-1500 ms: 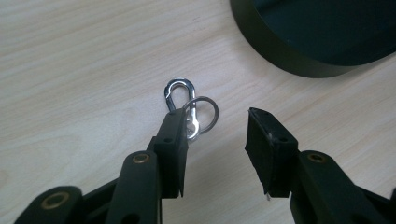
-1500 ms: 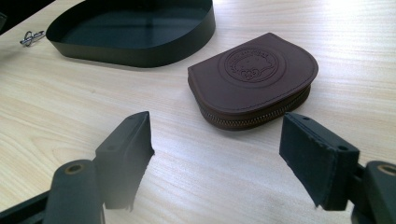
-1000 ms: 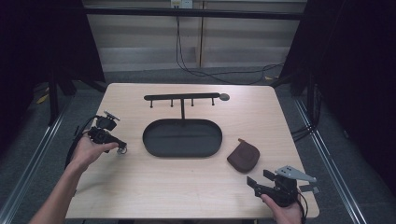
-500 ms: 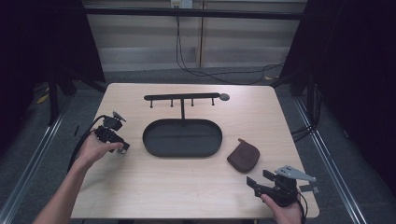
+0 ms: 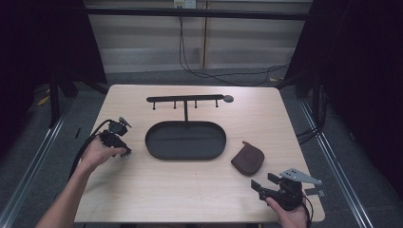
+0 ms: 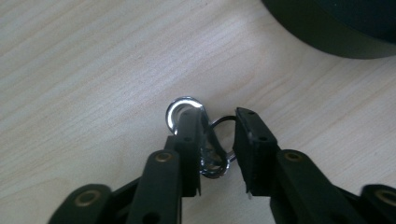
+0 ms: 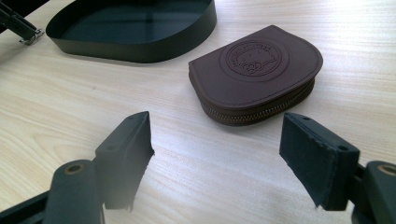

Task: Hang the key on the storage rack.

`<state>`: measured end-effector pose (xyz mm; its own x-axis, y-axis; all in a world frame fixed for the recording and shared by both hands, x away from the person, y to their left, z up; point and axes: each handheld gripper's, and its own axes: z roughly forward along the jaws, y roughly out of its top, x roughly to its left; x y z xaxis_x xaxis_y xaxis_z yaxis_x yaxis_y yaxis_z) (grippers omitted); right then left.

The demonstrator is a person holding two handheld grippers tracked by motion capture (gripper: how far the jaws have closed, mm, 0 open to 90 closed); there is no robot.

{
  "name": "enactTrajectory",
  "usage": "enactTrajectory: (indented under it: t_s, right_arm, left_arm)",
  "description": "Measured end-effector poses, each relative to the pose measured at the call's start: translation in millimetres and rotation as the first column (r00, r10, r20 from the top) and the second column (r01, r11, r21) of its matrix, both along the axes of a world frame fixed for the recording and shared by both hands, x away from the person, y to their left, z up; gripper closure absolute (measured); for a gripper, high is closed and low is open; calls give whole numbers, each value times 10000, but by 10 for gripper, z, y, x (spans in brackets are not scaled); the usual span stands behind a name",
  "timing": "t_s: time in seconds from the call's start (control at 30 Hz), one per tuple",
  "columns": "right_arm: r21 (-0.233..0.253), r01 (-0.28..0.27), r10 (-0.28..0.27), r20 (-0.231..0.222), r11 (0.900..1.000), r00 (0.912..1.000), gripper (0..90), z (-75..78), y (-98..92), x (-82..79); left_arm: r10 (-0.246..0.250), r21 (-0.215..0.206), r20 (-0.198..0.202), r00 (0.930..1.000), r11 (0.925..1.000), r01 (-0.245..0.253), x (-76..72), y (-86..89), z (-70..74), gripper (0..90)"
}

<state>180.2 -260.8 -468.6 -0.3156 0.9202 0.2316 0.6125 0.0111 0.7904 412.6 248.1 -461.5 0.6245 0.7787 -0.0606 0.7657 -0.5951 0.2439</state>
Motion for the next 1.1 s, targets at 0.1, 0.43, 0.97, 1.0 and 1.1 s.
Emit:
enactTrajectory:
  t_s: [0.1, 0.43, 0.97, 1.0, 1.1]
  right_arm:
    - [2, 15, -15, -18, 10000, 10000, 252, -1, 0, 1]
    - [20, 62, -61, -99, 10000, 9999, 252, -7, -4, 6]
    - [-2, 146, -146, -161, 9999, 9998, 252, -9, -8, 10]
    - [-2, 152, -152, -166, 9999, 9997, 252, -9, -8, 9]
    - [29, 147, -146, -174, 9999, 9997, 252, -11, -9, 12]
  left_arm:
    - [13, -13, -66, 10000, 10000, -13, -8, -1, 4, 777]
    - [-211, -213, -69, 9998, 9996, 210, -17, 29, 72, 878]
    - [-373, -406, -275, 9989, 9985, 362, -70, -3, 167, 894]
    - [-387, -308, -225, 9990, 9988, 380, -68, -9, 169, 894]
    - [-400, -240, -219, 9990, 9989, 395, -76, -38, 167, 893]
